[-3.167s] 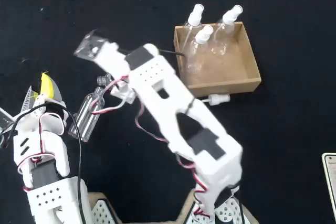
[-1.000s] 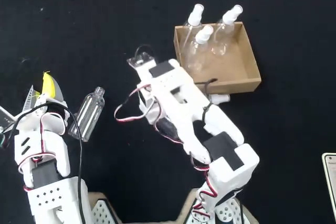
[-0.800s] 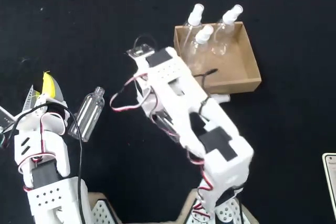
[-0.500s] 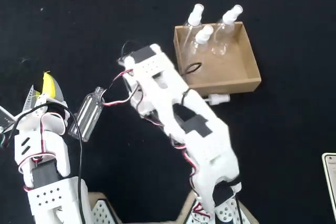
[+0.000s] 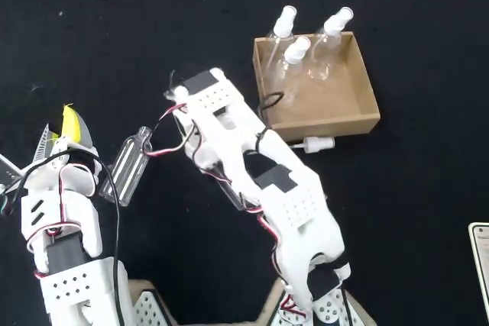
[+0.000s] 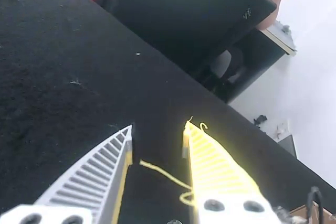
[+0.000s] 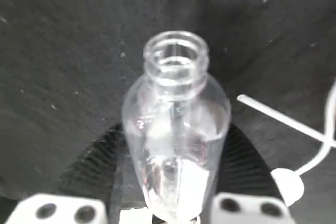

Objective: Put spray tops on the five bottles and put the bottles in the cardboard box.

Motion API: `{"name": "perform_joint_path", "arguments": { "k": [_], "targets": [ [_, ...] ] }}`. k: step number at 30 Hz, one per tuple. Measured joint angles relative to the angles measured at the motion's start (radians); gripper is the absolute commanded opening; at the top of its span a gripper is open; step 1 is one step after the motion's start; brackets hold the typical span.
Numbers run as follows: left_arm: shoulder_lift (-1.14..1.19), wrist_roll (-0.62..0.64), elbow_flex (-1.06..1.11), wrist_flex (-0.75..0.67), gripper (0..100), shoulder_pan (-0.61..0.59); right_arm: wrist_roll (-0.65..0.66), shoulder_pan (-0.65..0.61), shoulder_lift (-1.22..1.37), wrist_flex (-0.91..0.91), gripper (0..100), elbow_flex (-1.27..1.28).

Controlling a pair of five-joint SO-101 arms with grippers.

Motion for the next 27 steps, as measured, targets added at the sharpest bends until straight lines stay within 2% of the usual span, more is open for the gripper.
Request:
{"name": "perform_joint_path", "arguments": {
  "k": [5,8,15,18,23,27],
  "targets": [
    [0.0,0.0,0.0,0.0,16,0.0,-0.029,-0.04,-0.143,0.0,14.2,0.003],
    [0.0,0.0,0.0,0.0,16,0.0,-0.049,-0.08,-0.276,-0.057,14.2,0.104],
    [0.0,0.0,0.0,0.0,16,0.0,-0.074,-0.089,-0.548,-0.428,14.5,0.615],
    [0.0,0.0,0.0,0.0,16,0.0,-0.074,-0.089,-0.572,-0.517,15.8,0.723],
    [0.0,0.0,0.0,0.0,16,0.0,-0.064,-0.089,-0.531,-0.494,29.1,0.7],
    [0.0,0.0,0.0,0.0,16,0.0,-0.064,-0.089,-0.4,-0.382,30.8,0.565]
  ]
}}
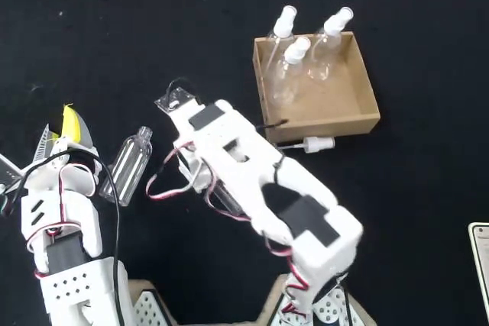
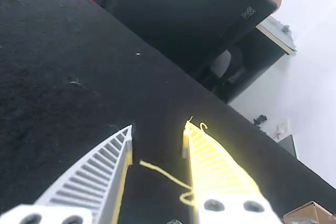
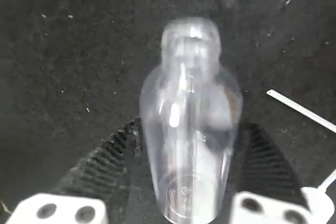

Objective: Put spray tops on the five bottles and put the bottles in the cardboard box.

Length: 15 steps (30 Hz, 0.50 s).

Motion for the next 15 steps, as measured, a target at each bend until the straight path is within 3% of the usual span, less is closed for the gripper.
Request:
{"name": "perform_joint_path", "arguments": {
  "k": [10,15],
  "targets": [
    [0.0,0.0,0.0,0.0,16,0.0,0.006,-0.002,0.166,0.27,30.7,-0.422],
    [0.0,0.0,0.0,0.0,16,0.0,0.043,-0.002,0.292,0.322,30.7,-0.535]
  ]
}}
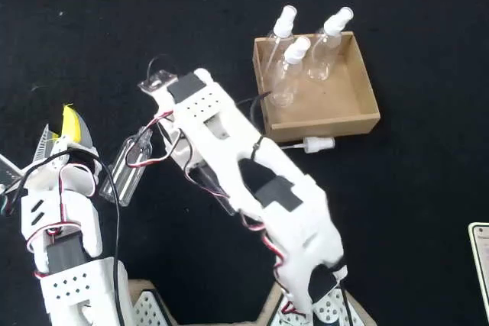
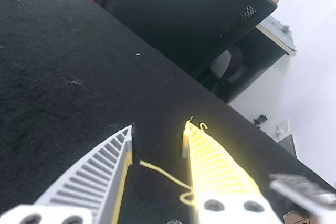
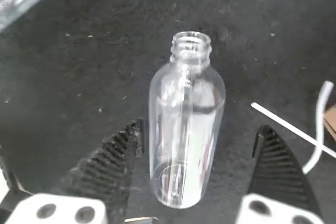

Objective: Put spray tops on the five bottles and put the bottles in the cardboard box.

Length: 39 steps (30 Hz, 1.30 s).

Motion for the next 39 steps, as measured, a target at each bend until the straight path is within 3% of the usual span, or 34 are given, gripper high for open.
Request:
{"name": "perform_joint_path", "arguments": {
  "k": [7,10,15,20,25,32,39],
  "targets": [
    [0.0,0.0,0.0,0.0,16,0.0,0.012,-0.023,0.077,0.005,30.5,-0.048],
    [0.0,0.0,0.0,0.0,16,0.0,0.012,-0.044,0.077,-0.002,25.7,-0.048],
    [0.0,0.0,0.0,0.0,16,0.0,0.012,-0.051,0.077,-0.095,23.2,0.038],
    [0.0,0.0,0.0,0.0,16,0.0,0.012,-0.028,0.077,-0.121,11.5,0.063],
    [0.0,0.0,0.0,0.0,16,0.0,0.012,0.043,0.044,-0.103,15.6,0.068],
    [0.0,0.0,0.0,0.0,16,0.0,0.012,0.068,-0.31,0.029,15.9,0.133],
    [0.0,0.0,0.0,0.0,16,0.0,0.068,0.098,-0.79,0.052,15.9,0.296]
  ]
}}
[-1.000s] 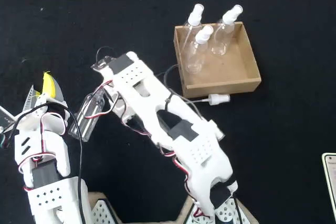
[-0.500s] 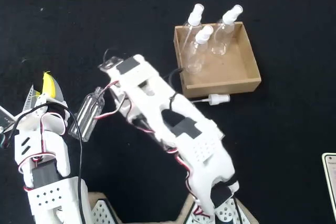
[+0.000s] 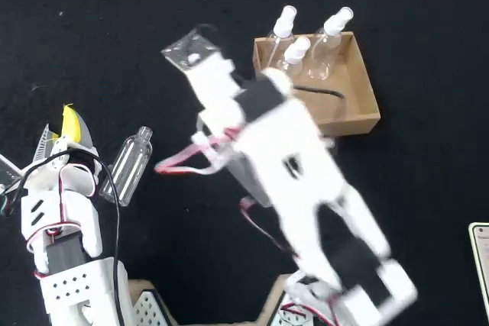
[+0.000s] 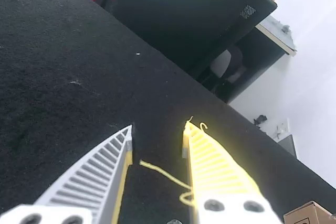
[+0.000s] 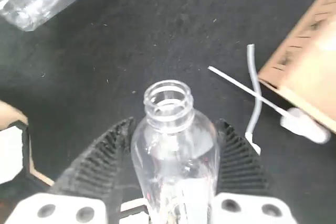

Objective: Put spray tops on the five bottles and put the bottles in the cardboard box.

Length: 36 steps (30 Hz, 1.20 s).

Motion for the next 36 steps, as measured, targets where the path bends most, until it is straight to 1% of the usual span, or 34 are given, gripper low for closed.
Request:
{"name": "perform_joint_path", "arguments": {
  "k": [2,4,6,9,12,15,21,24,27,31,34,36],
  "targets": [
    [0.0,0.0,0.0,0.0,16,0.003,0.02,0.054,-0.133,0.0,15.9,0.051],
    [0.0,0.0,0.0,0.0,16,0.006,0.052,0.14,-0.264,0.0,15.9,0.097],
    [0.0,0.0,0.0,0.0,16,0.006,0.092,0.264,-0.388,-0.005,15.9,0.152],
    [0.0,0.0,0.0,0.0,16,0.006,0.135,0.477,-0.534,-0.084,15.9,0.284],
    [0.0,0.0,0.015,0.0,16,0.031,0.172,0.683,-0.635,-0.239,15.9,0.465],
    [0.002,0.0,0.026,-0.002,16,0.043,0.206,0.865,-0.704,-0.456,15.9,0.69],
    [0.0,0.0,0.026,-0.003,16,0.055,0.219,1.12,-0.75,-0.904,15.9,1.056],
    [0.0,0.0,0.026,-0.003,16,0.086,0.219,1.192,-0.752,-1.092,15.9,1.18],
    [0.0,-0.006,0.037,-0.005,16,0.123,0.219,1.224,-0.752,-1.32,15.9,1.32],
    [0.002,-0.097,0.051,-0.005,16,0.195,0.216,1.226,-0.752,-1.669,15.9,1.521],
    [0.0,-0.15,0.051,-0.005,16,0.253,0.137,1.227,-0.752,-1.875,15.9,1.613],
    [0.0,-0.164,0.063,-0.006,16,0.276,0.063,1.231,-0.753,-1.926,15.9,1.617]
  ]
}}
